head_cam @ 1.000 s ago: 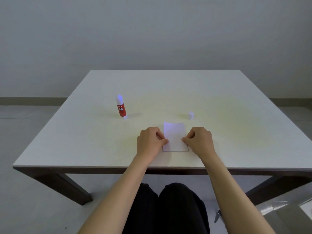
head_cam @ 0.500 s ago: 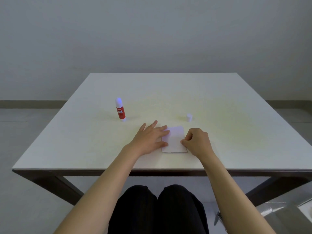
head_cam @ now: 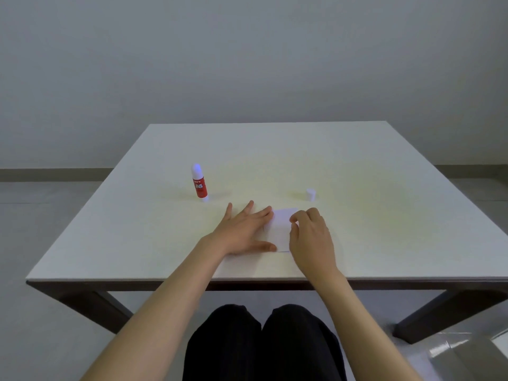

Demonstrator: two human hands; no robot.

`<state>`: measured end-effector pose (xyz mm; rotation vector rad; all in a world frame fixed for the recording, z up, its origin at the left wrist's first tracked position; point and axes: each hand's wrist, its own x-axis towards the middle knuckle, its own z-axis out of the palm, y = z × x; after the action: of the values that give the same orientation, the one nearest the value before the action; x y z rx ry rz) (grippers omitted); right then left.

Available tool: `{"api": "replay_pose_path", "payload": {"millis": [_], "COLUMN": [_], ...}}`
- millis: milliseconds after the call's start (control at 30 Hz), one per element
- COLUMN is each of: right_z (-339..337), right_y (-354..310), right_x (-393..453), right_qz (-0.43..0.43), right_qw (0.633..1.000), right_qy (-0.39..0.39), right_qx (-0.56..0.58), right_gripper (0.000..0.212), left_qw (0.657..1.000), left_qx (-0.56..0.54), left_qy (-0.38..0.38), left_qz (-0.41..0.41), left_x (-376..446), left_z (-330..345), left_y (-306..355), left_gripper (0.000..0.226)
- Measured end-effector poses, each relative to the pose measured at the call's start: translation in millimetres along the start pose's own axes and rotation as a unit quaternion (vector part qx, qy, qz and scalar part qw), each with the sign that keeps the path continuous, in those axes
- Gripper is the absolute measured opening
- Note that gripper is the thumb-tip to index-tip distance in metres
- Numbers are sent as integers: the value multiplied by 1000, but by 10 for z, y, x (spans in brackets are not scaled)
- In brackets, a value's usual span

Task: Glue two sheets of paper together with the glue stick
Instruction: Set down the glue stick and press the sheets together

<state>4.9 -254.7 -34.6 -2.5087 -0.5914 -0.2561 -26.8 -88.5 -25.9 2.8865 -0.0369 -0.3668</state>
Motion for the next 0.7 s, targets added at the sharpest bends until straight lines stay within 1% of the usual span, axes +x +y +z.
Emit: {"api": "replay_pose_path", "payload": {"millis": [67, 133, 233, 367, 433, 567, 633, 700], "right_z": [39, 84, 183, 335, 372, 337, 336, 362], "right_y": [-14, -65, -213, -314, -243, -110, -137, -202], "right_x": [-23, -60, -138, -153, -83, 177, 218, 114], "right_qz": [-24, -65, -135, -180, -169, -67, -60, -88], "right_qw": [999, 995, 981, 959, 954, 959, 956, 951], "right_qy": [-23, -51, -118, -192, -214, -222, -215, -213], "right_qx": [-21, -49, -74, -102, -128, -166, -192, -206], "right_gripper": [32, 40, 47, 57, 59, 61, 64, 68], "left_qw": [1000, 999, 999, 1000, 1000, 999, 999, 999], "left_qx": [22, 31, 24, 18, 13, 1, 1, -6], "left_qy": [-4, -9, -13, -18, -21, -30, -32, -33], "left_qz": [-9, -15, -17, -14, -16, -18, -18, -17], "left_x": [-37, -104, -206, -256, -260, -263, -262, -255], "left_z": [-53, -78, -53, -29, -26, -11, -11, -5], "left_y": [-96, -216, -332, -400, -418, -437, -445, -446], "left_gripper": [87, 87, 87, 83, 84, 87, 87, 88]}}
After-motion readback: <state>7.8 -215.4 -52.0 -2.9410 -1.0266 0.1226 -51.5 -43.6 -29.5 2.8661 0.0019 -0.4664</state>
